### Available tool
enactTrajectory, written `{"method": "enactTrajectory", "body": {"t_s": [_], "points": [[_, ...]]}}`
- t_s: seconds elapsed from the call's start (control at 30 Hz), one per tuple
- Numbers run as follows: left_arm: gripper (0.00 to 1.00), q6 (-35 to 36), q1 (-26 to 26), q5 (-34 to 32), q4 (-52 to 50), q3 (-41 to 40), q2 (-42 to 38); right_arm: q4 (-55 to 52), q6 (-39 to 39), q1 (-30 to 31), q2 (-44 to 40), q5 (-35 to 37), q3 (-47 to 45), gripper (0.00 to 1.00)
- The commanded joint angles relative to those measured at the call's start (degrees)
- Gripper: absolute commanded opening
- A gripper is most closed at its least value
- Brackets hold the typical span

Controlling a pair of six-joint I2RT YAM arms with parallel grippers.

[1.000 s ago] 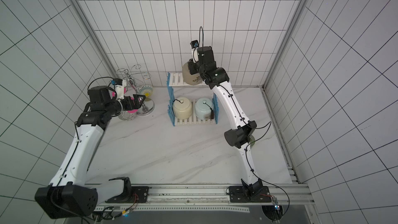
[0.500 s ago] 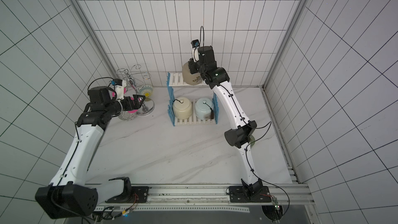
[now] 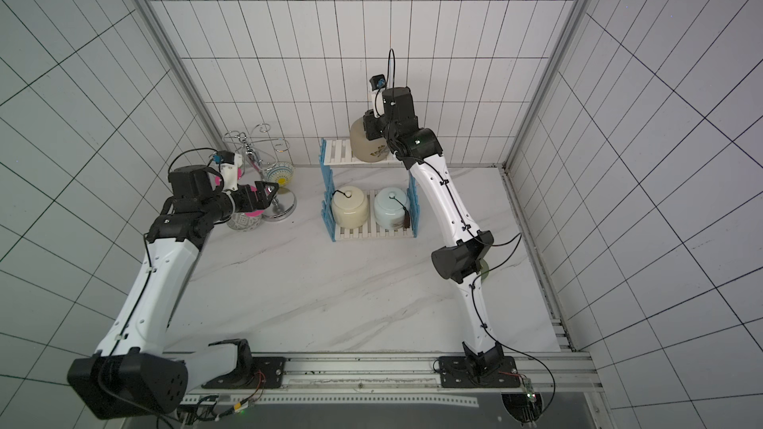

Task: Remove the tea canisters from the shelf
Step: Pick up the tea canister from the shelf.

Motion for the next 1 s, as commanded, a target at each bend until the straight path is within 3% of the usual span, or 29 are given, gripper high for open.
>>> {"method": "enactTrajectory", "body": {"t_s": [0.0, 0.97], "points": [[0.99, 0.61, 0.33, 0.7, 0.92, -0.6, -1.06, 7.53, 1.07, -0.55, -5.46, -0.16, 2.18, 0.0], [0.99, 0.7, 0.33, 1.14, 1.04, -0.69, -0.44, 6.62, 1.69, -0.38, -6.54, -1.04, 1.49, 0.0]]}}
